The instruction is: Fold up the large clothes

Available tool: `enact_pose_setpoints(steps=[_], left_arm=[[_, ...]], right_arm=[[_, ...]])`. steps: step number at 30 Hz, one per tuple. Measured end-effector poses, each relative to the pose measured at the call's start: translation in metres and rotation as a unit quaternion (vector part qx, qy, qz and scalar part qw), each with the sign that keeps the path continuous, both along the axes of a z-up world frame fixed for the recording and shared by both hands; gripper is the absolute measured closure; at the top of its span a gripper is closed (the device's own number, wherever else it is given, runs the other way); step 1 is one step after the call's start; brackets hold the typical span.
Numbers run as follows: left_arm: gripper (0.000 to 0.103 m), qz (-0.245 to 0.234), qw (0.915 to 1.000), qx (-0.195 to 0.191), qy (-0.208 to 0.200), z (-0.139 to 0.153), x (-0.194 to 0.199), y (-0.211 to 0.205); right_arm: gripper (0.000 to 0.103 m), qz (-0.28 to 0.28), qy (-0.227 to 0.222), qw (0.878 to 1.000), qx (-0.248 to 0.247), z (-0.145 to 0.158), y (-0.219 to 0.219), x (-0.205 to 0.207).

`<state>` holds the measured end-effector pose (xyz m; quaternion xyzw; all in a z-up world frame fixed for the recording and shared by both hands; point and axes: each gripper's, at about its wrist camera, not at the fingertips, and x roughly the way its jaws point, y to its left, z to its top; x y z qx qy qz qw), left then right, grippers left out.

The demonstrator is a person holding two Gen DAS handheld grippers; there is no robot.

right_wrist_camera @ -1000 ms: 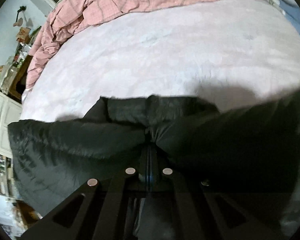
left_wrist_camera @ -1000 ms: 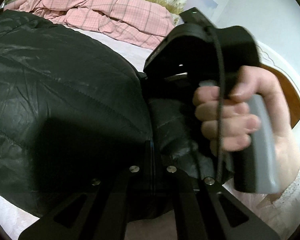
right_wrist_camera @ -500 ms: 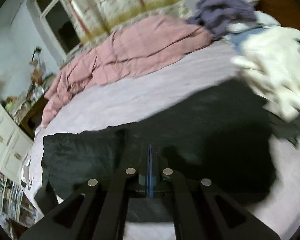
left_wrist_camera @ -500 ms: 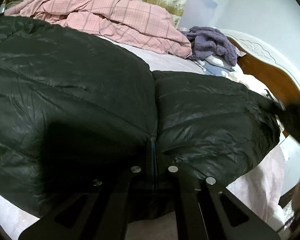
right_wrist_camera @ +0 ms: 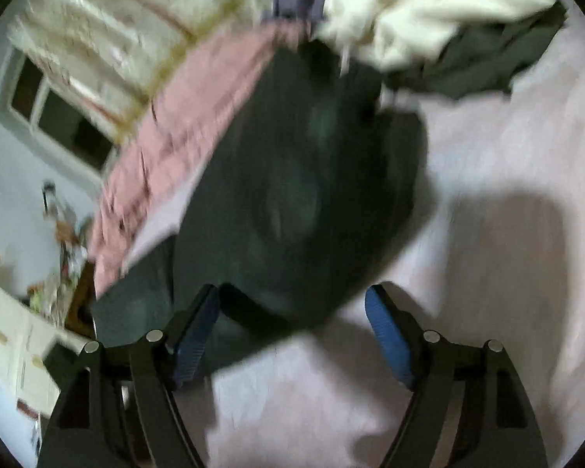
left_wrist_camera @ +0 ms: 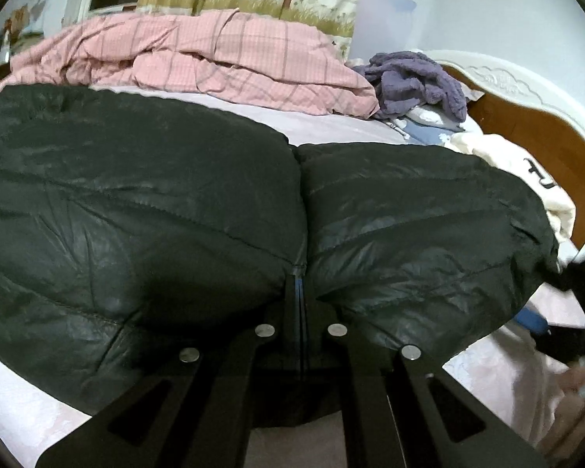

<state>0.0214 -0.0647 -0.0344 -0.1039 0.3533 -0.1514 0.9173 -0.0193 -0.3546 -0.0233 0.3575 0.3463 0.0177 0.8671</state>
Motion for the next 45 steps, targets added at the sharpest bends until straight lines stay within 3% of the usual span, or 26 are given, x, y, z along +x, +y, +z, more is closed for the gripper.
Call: enact_pose_setpoints(steps=[3, 5, 7, 8, 9, 10, 11, 12, 14, 15, 16, 18, 22, 25, 26, 29, 34, 37, 42, 45], left_arm=[[0.101, -0.004, 0.9997, -0.022, 0.007, -0.001, 0.002, 0.006], [0.101, -0.002, 0.9999, -0.01, 0.001, 0.002, -0.001, 0.003], [0.101, -0.005, 0.9999, 0.002, -0.014, 0.008, -0.005, -0.001], [0.101, -0.006, 0.9998, 0.001, -0.018, 0.011, -0.005, -0.001], [0.101, -0.01, 0.9997, -0.006, -0.022, 0.015, -0.006, 0.001], [0.101, -0.011, 0.9995, -0.011, -0.026, 0.019, -0.006, 0.004], [0.101, -0.011, 0.9993, -0.016, -0.033, 0.025, -0.007, 0.008], [0.101, -0.007, 0.9989, -0.019, -0.042, 0.033, -0.008, 0.015], [0.101, 0.009, 0.9974, -0.017, -0.069, 0.05, -0.012, 0.031], [0.101, 0.022, 0.9964, -0.016, -0.08, 0.059, -0.014, 0.043], [0.101, 0.035, 0.9952, -0.021, -0.088, 0.067, -0.015, 0.059], [0.101, 0.039, 0.9941, -0.042, -0.093, 0.078, -0.013, 0.085], [0.101, 0.041, 0.9963, -0.046, -0.059, 0.08, 0.007, 0.117], [0.101, 0.056, 0.9979, -0.033, 0.0, 0.06, 0.029, 0.124], [0.101, 0.065, 0.9969, -0.035, 0.027, 0.049, 0.036, 0.125], [0.102, 0.096, 0.9857, -0.095, 0.101, 0.014, 0.046, 0.139], [0.102, 0.089, 0.9893, -0.075, 0.089, 0.013, 0.044, 0.134], [0.102, 0.087, 0.9883, -0.086, 0.09, 0.011, 0.041, 0.134], [0.102, 0.097, 0.9858, -0.108, 0.084, 0.007, 0.039, 0.139], [0.102, 0.092, 0.9871, -0.107, 0.075, 0.006, 0.038, 0.138]], right_arm=[[0.024, -0.023, 0.001, 0.999, 0.029, -0.006, -0.014, 0.018], [0.024, -0.013, 0.009, 0.998, 0.058, -0.017, -0.017, 0.034], [0.024, -0.011, 0.002, 0.999, 0.049, -0.017, -0.011, 0.042], [0.029, -0.014, -0.004, 0.999, 0.044, -0.016, -0.009, 0.044], [0.042, -0.017, -0.007, 0.999, 0.036, -0.014, -0.006, 0.045], [0.05, -0.02, -0.005, 0.999, 0.024, -0.013, -0.003, 0.046], [0.066, -0.023, -0.003, 1.0, 0.009, -0.01, -0.001, 0.05], [0.075, -0.023, -0.01, 1.0, 0.001, -0.004, 0.0, 0.049], [0.079, -0.029, -0.032, 0.999, -0.029, 0.015, -0.001, 0.042], [0.08, -0.04, -0.043, 0.996, -0.07, 0.03, 0.0, 0.035], [0.08, -0.06, -0.055, 0.987, -0.136, 0.048, 0.003, 0.028], [0.08, -0.081, -0.07, 0.972, -0.208, 0.07, -0.003, 0.015], [0.08, -0.055, -0.071, 0.969, -0.23, 0.092, -0.033, 0.011], [0.08, -0.047, -0.079, 0.961, -0.26, 0.107, -0.021, 0.01], [0.08, -0.046, -0.088, 0.957, -0.271, 0.114, -0.01, 0.008], [0.08, -0.05, -0.119, 0.947, -0.293, 0.132, 0.024, 0.001], [0.08, -0.01, -0.181, 0.931, -0.316, 0.164, 0.092, -0.017], [0.078, 0.035, -0.209, 0.912, -0.351, 0.169, 0.144, -0.026], [0.077, 0.103, -0.237, 0.879, -0.4, 0.151, 0.23, -0.034], [0.075, 0.143, -0.247, 0.872, -0.399, 0.13, 0.266, -0.032]])
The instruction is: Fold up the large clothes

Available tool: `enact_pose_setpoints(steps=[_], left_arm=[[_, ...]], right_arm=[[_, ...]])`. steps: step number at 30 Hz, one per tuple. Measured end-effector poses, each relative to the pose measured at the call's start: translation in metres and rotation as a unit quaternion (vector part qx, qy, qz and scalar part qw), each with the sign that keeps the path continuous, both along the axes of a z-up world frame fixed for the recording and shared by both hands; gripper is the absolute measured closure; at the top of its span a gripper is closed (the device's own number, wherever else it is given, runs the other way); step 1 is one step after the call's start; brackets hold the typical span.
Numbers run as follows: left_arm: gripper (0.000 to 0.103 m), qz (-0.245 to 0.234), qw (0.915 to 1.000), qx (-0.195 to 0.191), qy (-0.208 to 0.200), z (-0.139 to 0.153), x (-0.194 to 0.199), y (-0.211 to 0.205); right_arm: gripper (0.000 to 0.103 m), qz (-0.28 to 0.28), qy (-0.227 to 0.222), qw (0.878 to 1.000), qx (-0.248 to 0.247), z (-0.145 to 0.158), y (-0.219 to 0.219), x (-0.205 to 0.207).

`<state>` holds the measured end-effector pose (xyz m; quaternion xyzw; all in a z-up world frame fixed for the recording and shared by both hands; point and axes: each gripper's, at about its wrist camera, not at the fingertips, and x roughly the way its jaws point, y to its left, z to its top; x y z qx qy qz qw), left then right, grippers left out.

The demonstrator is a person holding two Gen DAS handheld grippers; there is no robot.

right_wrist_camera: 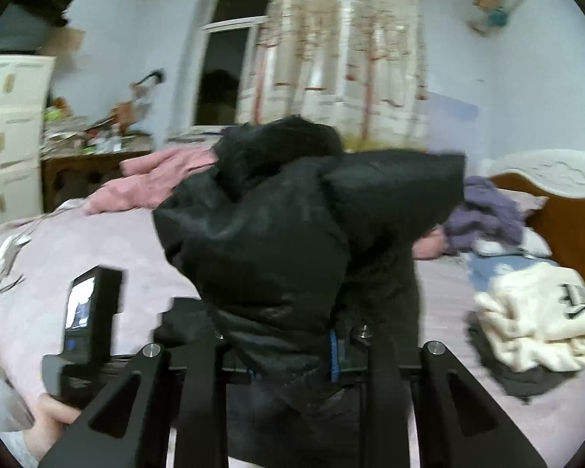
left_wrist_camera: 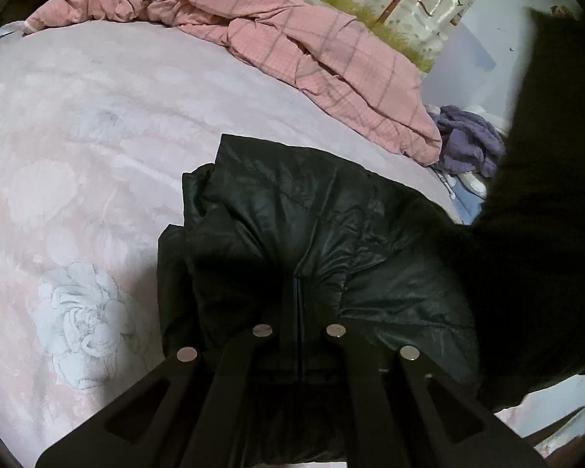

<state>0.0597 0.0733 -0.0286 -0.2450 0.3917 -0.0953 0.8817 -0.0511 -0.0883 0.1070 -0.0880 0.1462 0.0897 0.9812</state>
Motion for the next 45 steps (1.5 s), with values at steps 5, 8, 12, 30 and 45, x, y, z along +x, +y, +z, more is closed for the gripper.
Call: enact_pose_setpoints(steps=[5, 8, 12, 30, 45], left_arm=[[0.101, -0.011, 0.9999, -0.003, 0.006, 0.009, -0.005, 0.013], [0.102, 0.009, 0.9993, 0.016, -0.032, 0.04, -0.023, 0.039], [0.102, 0.042, 0.9943, 0.036, -0.091, 0.072, -0.044, 0.074], [0.102, 0.022, 0.9773, 0.083, -0.194, 0.11, -0.064, 0.059], [0.102, 0.026, 0.9721, 0.082, -0.218, 0.116, -0.067, 0.066]], right_arm=[[0.075, 0.016, 0.027, 1.0, 0.005, -0.038, 0.027, 0.017], [0.074, 0.021, 0.05, 0.997, 0.052, -0.048, 0.018, 0.026], [0.071, 0.032, 0.071, 0.993, 0.091, -0.063, 0.007, 0.036], [0.057, 0.071, 0.103, 0.986, 0.113, -0.065, 0.003, 0.029], [0.014, 0.133, 0.086, 0.97, 0.186, -0.036, -0.026, 0.012]])
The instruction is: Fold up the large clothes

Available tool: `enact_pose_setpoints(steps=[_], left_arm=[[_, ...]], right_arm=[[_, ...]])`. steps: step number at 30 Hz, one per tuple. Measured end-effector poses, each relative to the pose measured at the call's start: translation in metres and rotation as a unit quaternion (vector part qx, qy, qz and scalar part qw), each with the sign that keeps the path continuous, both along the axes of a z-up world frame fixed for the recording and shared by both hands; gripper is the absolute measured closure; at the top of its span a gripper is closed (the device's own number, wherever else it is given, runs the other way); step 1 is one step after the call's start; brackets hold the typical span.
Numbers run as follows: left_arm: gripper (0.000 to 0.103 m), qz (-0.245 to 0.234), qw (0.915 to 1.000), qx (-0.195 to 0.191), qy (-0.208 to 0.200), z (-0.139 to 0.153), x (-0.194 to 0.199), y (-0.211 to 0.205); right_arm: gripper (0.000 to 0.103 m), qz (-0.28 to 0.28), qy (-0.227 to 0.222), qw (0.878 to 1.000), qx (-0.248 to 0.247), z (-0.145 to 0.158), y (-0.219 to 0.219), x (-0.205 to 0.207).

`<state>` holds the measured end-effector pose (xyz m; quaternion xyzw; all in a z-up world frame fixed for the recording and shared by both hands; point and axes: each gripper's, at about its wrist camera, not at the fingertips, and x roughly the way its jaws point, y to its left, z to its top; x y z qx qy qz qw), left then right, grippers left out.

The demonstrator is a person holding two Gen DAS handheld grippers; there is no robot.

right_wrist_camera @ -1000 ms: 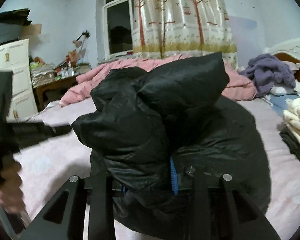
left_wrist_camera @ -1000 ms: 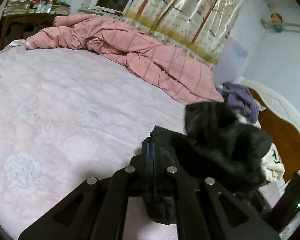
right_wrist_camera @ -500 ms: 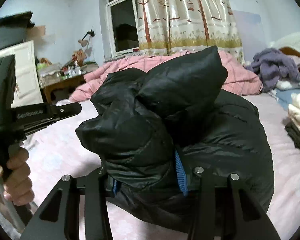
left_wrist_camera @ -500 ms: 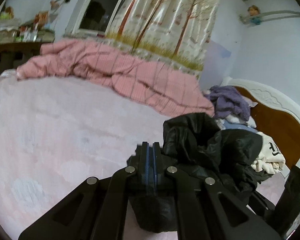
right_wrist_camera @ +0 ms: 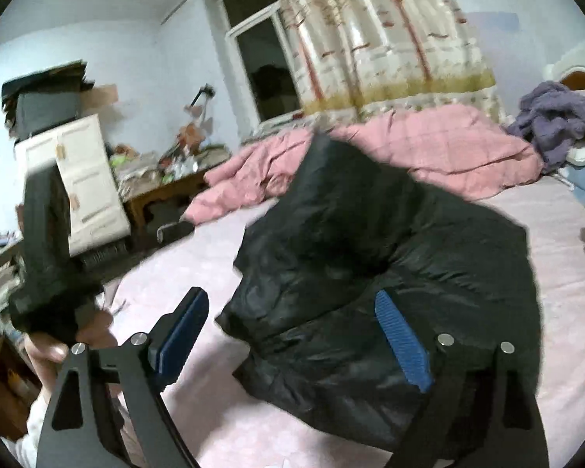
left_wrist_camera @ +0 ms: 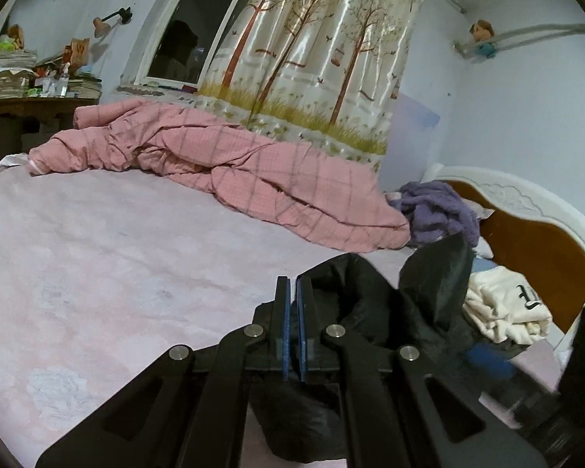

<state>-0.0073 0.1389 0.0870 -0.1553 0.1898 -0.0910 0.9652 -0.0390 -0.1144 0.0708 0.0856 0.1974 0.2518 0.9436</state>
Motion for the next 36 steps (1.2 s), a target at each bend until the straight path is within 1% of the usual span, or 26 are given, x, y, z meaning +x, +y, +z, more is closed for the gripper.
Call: enact_pose_setpoints(steps=[1, 2, 3, 4, 5, 6, 7, 8, 9, 10, 12, 15, 17, 19, 20, 21, 22, 24, 26, 28, 30, 32, 33, 36], left_arm=[[0.102, 0.005, 1.0, -0.005, 0.004, -0.002, 0.001, 0.001], [0.102, -0.001, 0.9998, -0.016, 0.008, -0.004, 0.003, 0.003], [0.102, -0.015, 0.9995, -0.029, 0.006, -0.004, 0.003, 0.003], [0.101, -0.029, 0.9989, -0.037, 0.0, -0.003, 0.002, 0.002], [0.101, -0.043, 0.9983, -0.039, -0.008, -0.001, 0.0, -0.001], [0.099, -0.069, 0.9965, -0.045, -0.013, 0.002, -0.002, -0.005], [0.095, -0.099, 0.9935, -0.055, -0.01, 0.005, -0.002, -0.008], [0.095, -0.123, 0.9902, -0.066, -0.005, 0.008, -0.003, -0.013], [0.095, -0.136, 0.9881, -0.07, -0.011, 0.013, -0.005, -0.016], [0.095, -0.144, 0.9869, -0.069, -0.024, 0.02, -0.008, -0.02], [0.095, -0.152, 0.9863, -0.047, -0.044, 0.036, -0.011, -0.034], [0.095, -0.191, 0.98, 0.006, -0.054, 0.057, -0.008, -0.074], [0.095, -0.203, 0.9772, 0.052, -0.037, 0.064, 0.002, -0.107], [0.095, -0.184, 0.9785, 0.094, -0.012, 0.06, 0.018, -0.136], [0.095, -0.167, 0.9801, 0.107, -0.004, 0.055, 0.027, -0.144], [0.097, -0.148, 0.9816, 0.121, 0.006, 0.048, 0.037, -0.151], [0.1, -0.13, 0.9827, 0.131, 0.013, 0.04, 0.043, -0.153], [0.102, -0.093, 0.985, 0.142, 0.028, 0.022, 0.056, -0.147], [0.102, -0.066, 0.9877, 0.132, 0.051, 0.003, 0.068, -0.129], [0.102, -0.054, 0.9891, 0.114, 0.075, -0.016, 0.074, -0.108], [0.102, -0.04, 0.9885, 0.117, 0.087, -0.03, 0.076, -0.095], [0.102, -0.026, 0.9866, 0.129, 0.097, -0.041, 0.079, -0.089], [0.102, -0.021, 0.9864, 0.127, 0.102, -0.046, 0.08, -0.086], [0.102, -0.026, 0.9861, 0.119, 0.113, -0.054, 0.082, -0.079]], right_arm=[[0.014, -0.015, -0.005, 1.0, 0.013, 0.004, -0.008, -0.002], [0.014, -0.049, -0.015, 0.998, 0.033, 0.009, -0.021, -0.005], [0.014, -0.087, -0.021, 0.995, 0.047, 0.012, -0.032, -0.007], [0.014, -0.132, -0.027, 0.989, 0.062, 0.015, -0.045, -0.009], [0.017, -0.152, -0.028, 0.986, 0.069, 0.016, -0.055, -0.009], [0.025, -0.168, -0.026, 0.983, 0.068, 0.016, -0.062, -0.007], [0.029, -0.18, -0.021, 0.981, 0.062, 0.016, -0.068, -0.004], [0.038, -0.184, -0.013, 0.981, 0.054, 0.013, -0.074, 0.001], [0.049, -0.186, -0.003, 0.981, 0.049, 0.01, -0.08, 0.007], [0.053, -0.187, 0.005, 0.981, 0.046, 0.006, -0.085, 0.01], [0.065, -0.183, 0.018, 0.982, 0.04, -0.002, -0.092, 0.018], [0.068, -0.182, 0.03, 0.982, 0.029, -0.011, -0.094, 0.031], [0.069, -0.173, 0.035, 0.984, 0.025, -0.012, -0.094, 0.04], [0.07, -0.167, 0.035, 0.985, 0.023, -0.015, -0.093, 0.042], [0.07, -0.165, 0.034, 0.986, 0.02, -0.015, -0.092, 0.042], [0.07, -0.164, 0.031, 0.986, 0.015, -0.015, -0.092, 0.041], [0.069, -0.164, 0.028, 0.986, 0.009, -0.015, -0.091, 0.04], [0.069, -0.161, 0.022, 0.987, -0.002, -0.014, -0.09, 0.038], [0.069, -0.159, 0.019, 0.987, -0.009, -0.013, -0.09, 0.037], [0.069, -0.157, 0.02, 0.987, -0.004, -0.015, -0.092, 0.038], [0.069, -0.154, 0.029, 0.988, 0.003, -0.016, -0.091, 0.04], [0.069, -0.15, 0.041, 0.988, 0.003, -0.022, -0.089, 0.045], [0.069, -0.149, 0.047, 0.988, 0.002, -0.027, -0.087, 0.048], [0.069, -0.136, 0.059, 0.989, -0.007, -0.04, -0.081, 0.053]])
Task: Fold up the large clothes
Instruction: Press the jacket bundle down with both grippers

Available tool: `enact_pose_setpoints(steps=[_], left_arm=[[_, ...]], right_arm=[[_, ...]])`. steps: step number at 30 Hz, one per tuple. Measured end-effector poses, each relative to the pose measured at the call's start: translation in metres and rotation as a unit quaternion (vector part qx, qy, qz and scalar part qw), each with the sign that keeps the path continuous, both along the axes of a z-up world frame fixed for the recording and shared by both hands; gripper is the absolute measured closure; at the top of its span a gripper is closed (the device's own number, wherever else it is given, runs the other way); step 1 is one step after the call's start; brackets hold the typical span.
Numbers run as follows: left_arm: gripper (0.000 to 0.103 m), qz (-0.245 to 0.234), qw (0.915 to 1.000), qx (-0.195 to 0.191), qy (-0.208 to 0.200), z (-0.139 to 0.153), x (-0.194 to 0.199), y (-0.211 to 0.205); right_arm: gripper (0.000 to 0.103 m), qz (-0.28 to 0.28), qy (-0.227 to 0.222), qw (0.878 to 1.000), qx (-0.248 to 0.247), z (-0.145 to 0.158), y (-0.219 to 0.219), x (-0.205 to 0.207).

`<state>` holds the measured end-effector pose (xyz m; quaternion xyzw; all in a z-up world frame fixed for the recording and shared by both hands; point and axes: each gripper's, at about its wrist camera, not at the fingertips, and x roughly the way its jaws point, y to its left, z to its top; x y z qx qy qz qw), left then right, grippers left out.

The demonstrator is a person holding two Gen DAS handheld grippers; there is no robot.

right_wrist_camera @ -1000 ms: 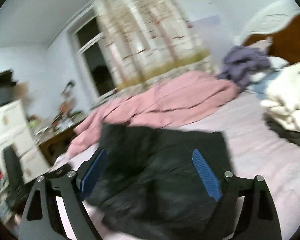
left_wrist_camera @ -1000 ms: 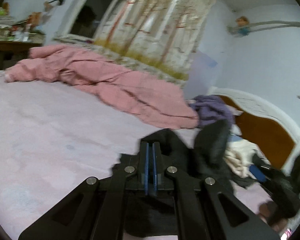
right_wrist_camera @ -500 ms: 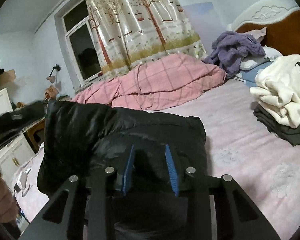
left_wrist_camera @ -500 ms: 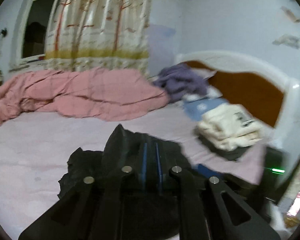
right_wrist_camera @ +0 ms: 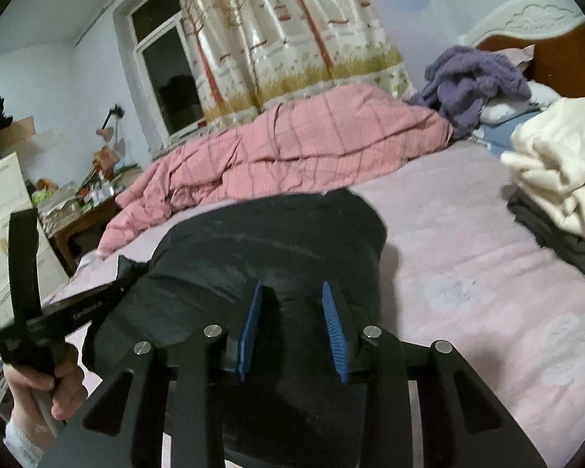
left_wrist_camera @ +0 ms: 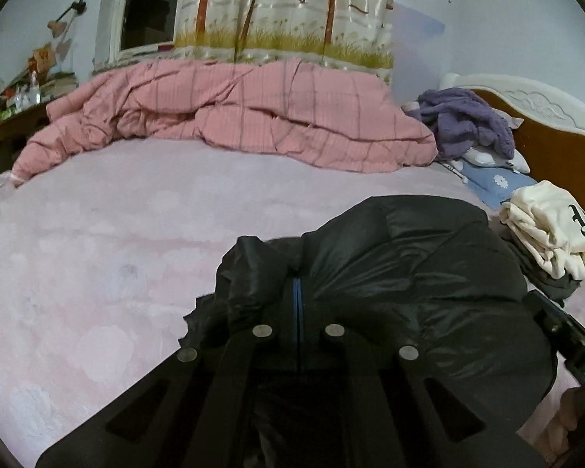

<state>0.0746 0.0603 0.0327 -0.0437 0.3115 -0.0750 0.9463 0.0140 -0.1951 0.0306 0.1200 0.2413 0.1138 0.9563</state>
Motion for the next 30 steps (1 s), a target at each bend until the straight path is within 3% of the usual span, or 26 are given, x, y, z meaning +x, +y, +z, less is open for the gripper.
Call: enact_pose_setpoints(steps=[4, 6, 10, 14, 17, 19, 21, 25, 27, 30], left_arm=[[0.102, 0.0, 0.9996, 0.011, 0.025, -0.012, 0.002, 0.005], [0.102, -0.003, 0.9989, -0.013, 0.044, -0.019, 0.008, 0.012], [0.102, -0.007, 0.9954, -0.059, 0.076, -0.03, 0.019, 0.024], [0.101, -0.005, 0.9963, -0.033, 0.079, -0.036, 0.019, 0.015], [0.101, -0.005, 0.9931, -0.061, 0.1, -0.041, 0.024, 0.021], [0.1, -0.005, 0.9932, -0.057, 0.101, -0.042, 0.024, 0.022], [0.1, -0.004, 0.9945, -0.045, 0.094, -0.04, 0.021, 0.02], [0.102, -0.002, 0.9983, -0.057, 0.01, -0.007, -0.008, 0.031], [0.102, -0.026, 0.9966, -0.072, -0.028, 0.016, -0.024, 0.037], [0.102, -0.053, 0.9951, -0.064, -0.053, 0.035, -0.039, 0.034]], right_arm=[[0.068, 0.009, 0.016, 0.999, -0.034, -0.013, 0.008, 0.007], [0.06, 0.008, 0.025, 0.999, -0.041, -0.018, 0.01, 0.011], [0.06, 0.007, 0.045, 0.998, -0.041, -0.029, 0.011, 0.022], [0.06, 0.013, 0.066, 0.997, -0.029, -0.036, 0.008, 0.031], [0.06, 0.018, 0.078, 0.996, -0.036, -0.041, 0.009, 0.036], [0.06, 0.021, 0.083, 0.996, -0.04, -0.044, 0.009, 0.038], [0.06, 0.023, 0.087, 0.995, -0.04, -0.045, 0.008, 0.04], [0.059, 0.007, 0.069, 0.996, -0.057, -0.034, 0.009, 0.03], [0.06, 0.011, 0.061, 0.997, -0.039, -0.022, 0.006, 0.023], [0.06, 0.029, 0.05, 0.998, -0.028, -0.004, 0.006, 0.014]])
